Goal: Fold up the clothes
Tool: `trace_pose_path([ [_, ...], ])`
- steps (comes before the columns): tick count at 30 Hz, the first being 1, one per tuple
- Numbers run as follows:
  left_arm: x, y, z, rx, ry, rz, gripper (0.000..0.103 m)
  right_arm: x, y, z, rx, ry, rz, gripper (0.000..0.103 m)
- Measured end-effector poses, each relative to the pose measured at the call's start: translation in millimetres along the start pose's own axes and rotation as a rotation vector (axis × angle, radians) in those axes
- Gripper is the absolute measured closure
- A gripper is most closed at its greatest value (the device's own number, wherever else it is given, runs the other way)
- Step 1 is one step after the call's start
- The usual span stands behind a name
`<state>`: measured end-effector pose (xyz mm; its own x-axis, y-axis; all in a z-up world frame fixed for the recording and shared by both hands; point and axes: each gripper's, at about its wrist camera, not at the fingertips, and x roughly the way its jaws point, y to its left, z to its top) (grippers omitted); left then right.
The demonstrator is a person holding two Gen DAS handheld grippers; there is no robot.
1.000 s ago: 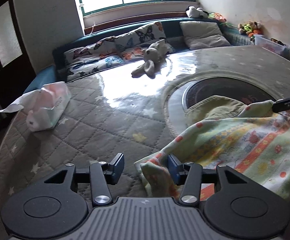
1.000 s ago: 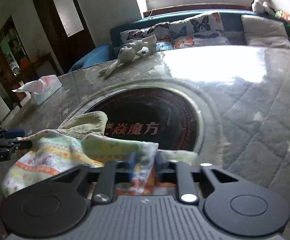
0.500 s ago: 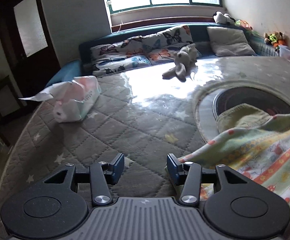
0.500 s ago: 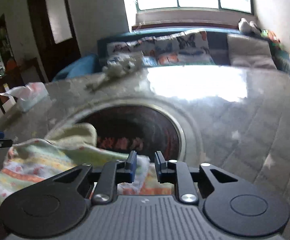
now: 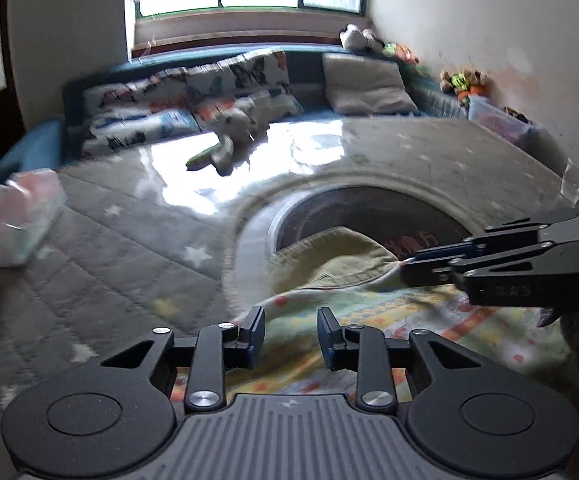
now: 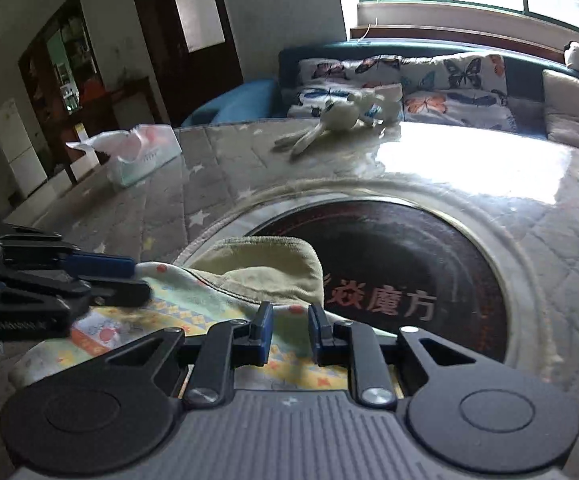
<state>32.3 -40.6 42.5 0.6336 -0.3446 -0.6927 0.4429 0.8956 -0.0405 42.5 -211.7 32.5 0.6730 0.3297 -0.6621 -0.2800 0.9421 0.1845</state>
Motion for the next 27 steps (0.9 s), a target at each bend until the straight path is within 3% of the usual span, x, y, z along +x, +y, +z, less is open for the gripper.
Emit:
trace_pose_path([
  [5,21,2,0,-0.026,0.025,0.014,0.074,14,-8,-1,0.03,0.02,-0.013,0.086],
  [12,16,4,0,-0.048,0.01,0.029,0.074,-7,2,3,-0.02,-0.014,0.025,0.085],
  [17,14,-7,3,-0.031,0.0,0.021,0.074,-8,23,-1,-0.093,0.008,0.094,0.084],
  [27,23,-8,0,-0.033,0.014,0.045,0.072,-24,57,-26,-0.262,0.045,0.141,0.084],
])
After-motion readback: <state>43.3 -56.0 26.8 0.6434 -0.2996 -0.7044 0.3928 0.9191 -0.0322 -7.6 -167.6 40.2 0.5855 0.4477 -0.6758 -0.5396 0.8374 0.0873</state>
